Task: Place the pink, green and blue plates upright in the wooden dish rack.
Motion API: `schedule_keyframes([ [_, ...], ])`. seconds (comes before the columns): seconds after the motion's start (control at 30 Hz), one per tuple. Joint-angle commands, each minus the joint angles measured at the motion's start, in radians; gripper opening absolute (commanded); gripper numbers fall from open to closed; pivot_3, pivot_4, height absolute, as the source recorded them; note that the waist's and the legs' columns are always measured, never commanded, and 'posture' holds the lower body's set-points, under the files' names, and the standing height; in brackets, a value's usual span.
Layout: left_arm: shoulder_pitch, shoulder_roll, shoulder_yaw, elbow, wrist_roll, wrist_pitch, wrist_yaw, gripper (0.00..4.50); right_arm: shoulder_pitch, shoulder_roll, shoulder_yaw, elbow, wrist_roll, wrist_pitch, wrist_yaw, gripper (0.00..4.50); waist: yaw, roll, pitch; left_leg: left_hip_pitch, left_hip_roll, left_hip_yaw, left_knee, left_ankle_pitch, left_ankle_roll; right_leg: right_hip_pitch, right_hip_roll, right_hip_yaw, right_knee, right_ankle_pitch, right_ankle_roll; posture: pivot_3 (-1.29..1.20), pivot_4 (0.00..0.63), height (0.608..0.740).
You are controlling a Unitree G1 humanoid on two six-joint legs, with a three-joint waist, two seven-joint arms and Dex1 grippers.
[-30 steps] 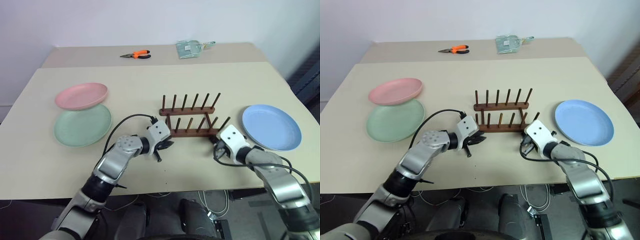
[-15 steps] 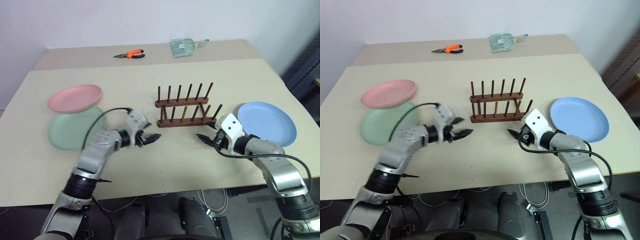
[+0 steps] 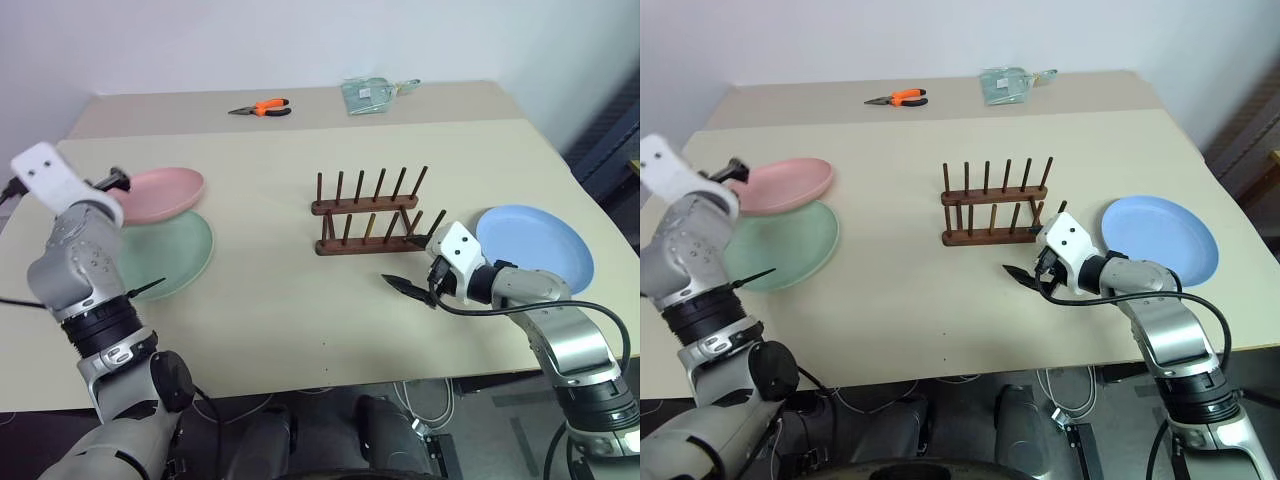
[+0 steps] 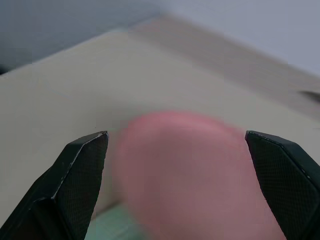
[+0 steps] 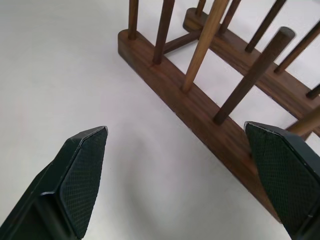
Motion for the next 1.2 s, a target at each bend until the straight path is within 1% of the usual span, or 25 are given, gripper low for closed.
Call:
schedule_keyframes([
  [0.03,-0.007,-0.036,0.060,-0.051,-0.068,0.080,0.026,4.50,-0.028,-0.002,0.011,0.014,-0.016,-0.043,0.017,4.47,0.011,-0.002,0.001,0.000,0.000,0.000,0.000,0.000,-0.001,0.000,0.000,0.000,0.000,0.000,0.000,0.00,0.150,0.740],
  [0.13,-0.018,-0.070,0.124,-0.013,-0.128,0.132,0.032,4.50,-0.036,0.006,0.019,0.024,-0.024,-0.058,0.017,4.47,0.020,-0.002,0.001,0.000,-0.001,0.000,0.001,0.001,-0.001,0.001,0.000,0.000,0.000,-0.001,0.001,0.00,0.150,0.740],
  [0.23,-0.043,-0.075,0.165,0.064,-0.178,0.122,0.024,4.50,-0.037,0.016,0.024,0.017,-0.026,-0.064,0.011,4.47,0.019,-0.003,0.001,0.000,0.000,0.000,0.001,0.001,-0.002,0.000,0.000,-0.001,0.000,-0.001,0.001,0.00,0.150,0.740],
  [0.27,-0.049,-0.072,0.171,0.090,-0.187,0.108,0.023,3.99,-0.035,0.018,0.024,0.014,-0.027,-0.066,0.010,4.50,0.019,-0.003,0.001,0.000,0.000,-0.001,0.001,0.001,-0.002,0.000,0.000,-0.001,0.000,-0.001,0.001,0.00,0.150,0.740],
  [0.3,-0.055,-0.068,0.178,0.119,-0.199,0.098,0.019,3.67,-0.032,0.021,0.024,0.007,-0.029,-0.067,0.006,4.50,0.019,-0.003,0.001,0.000,0.000,-0.001,0.001,0.001,-0.002,0.000,0.000,-0.001,0.000,-0.001,0.001,0.00,0.150,0.740],
  [0.4,-0.066,-0.041,0.158,0.188,-0.207,0.050,-0.005,2.14,-0.016,0.022,0.003,-0.016,-0.034,-0.069,-0.012,4.50,0.019,-0.003,0.001,0.000,0.000,0.000,0.000,0.001,-0.002,0.000,0.000,-0.001,0.000,0.000,0.000,0.00,0.150,0.740],
  [0.53,-0.075,-0.019,0.121,0.222,-0.230,0.025,-0.046,0.07,0.007,0.015,-0.017,-0.046,-0.029,-0.057,-0.019,4.50,0.019,-0.003,0.001,0.000,0.000,0.000,0.000,0.001,-0.003,0.000,0.000,-0.001,0.000,0.000,0.000,0.00,0.150,0.740],
  [0.67,-0.069,-0.007,0.054,0.224,-0.251,0.000,-0.116,0.03,0.016,0.011,-0.045,-0.092,-0.004,-0.031,-0.022,4.50,0.021,-0.003,0.001,0.000,0.000,0.000,0.000,0.002,-0.003,0.000,0.000,-0.001,0.000,0.000,0.000,0.00,0.150,0.740],
  [0.7,-0.066,-0.009,0.017,0.191,-0.258,-0.019,-0.157,0.03,0.002,0.001,-0.055,-0.111,0.005,-0.022,-0.013,4.50,0.021,-0.003,0.001,0.000,0.000,0.000,0.000,0.002,-0.003,0.000,0.000,-0.001,0.000,0.000,0.000,0.00,0.150,0.740],
  [0.77,-0.062,-0.014,-0.042,0.129,-0.277,-0.040,-0.218,0.03,-0.037,-0.012,-0.075,-0.138,0.030,0.003,-0.003,4.50,0.020,-0.004,0.002,-0.001,0.000,0.000,0.000,0.002,-0.003,0.000,0.000,-0.001,0.000,0.000,0.000,0.00,0.150,0.740],
  [0.9,-0.077,-0.044,-0.135,0.007,-0.336,-0.035,-0.294,0.03,-0.151,-0.052,-0.050,-0.197,0.020,-0.005,0.024,4.50,0.019,-0.004,0.002,-0.001,0.000,0.000,0.000,0.002,-0.003,-0.001,0.000,-0.001,0.000,0.000,0.000,0.00,0.150,0.740],
  [1.0,-0.122,-0.097,-0.232,-0.073,-0.376,0.014,-0.288,0.03,-0.288,-0.018,0.066,-0.175,-0.107,-0.113,-0.008,4.50,0.016,-0.004,0.002,-0.001,0.000,0.000,-0.001,0.002,-0.003,-0.001,0.000,-0.001,0.000,0.000,0.000,0.00,0.150,0.740],
  [1.07,-0.145,-0.125,-0.288,-0.103,-0.384,0.045,-0.278,0.03,-0.355,-0.009,0.153,-0.122,-0.236,-0.197,-0.038,4.50,0.016,-0.004,0.002,-0.001,0.000,0.000,-0.001,0.002,-0.003,-0.001,0.000,-0.001,0.000,-0.001,0.001,0.00,0.150,0.740],
  [1.13,-0.176,-0.170,-0.320,-0.124,-0.407,0.082,-0.247,0.03,-0.419,-0.003,0.230,-0.037,-0.371,-0.284,-0.078,4.50,0.018,-0.004,0.002,-0.001,0.000,0.000,-0.001,0.002,-0.003,-0.001,0.000,-0.001,0.000,-0.001,0.001,0.00,0.150,0.740],
  [1.2,-0.190,-0.191,-0.325,-0.137,-0.428,0.101,-0.234,0.03,-0.450,0.008,0.261,0.021,-0.436,-0.336,-0.107,4.50,0.018,-0.004,0.002,-0.001,0.000,0.000,0.000,0.003,-0.005,-0.001,0.000,0.000,-0.001,0.000,0.000,0.00,0.150,0.740],
])
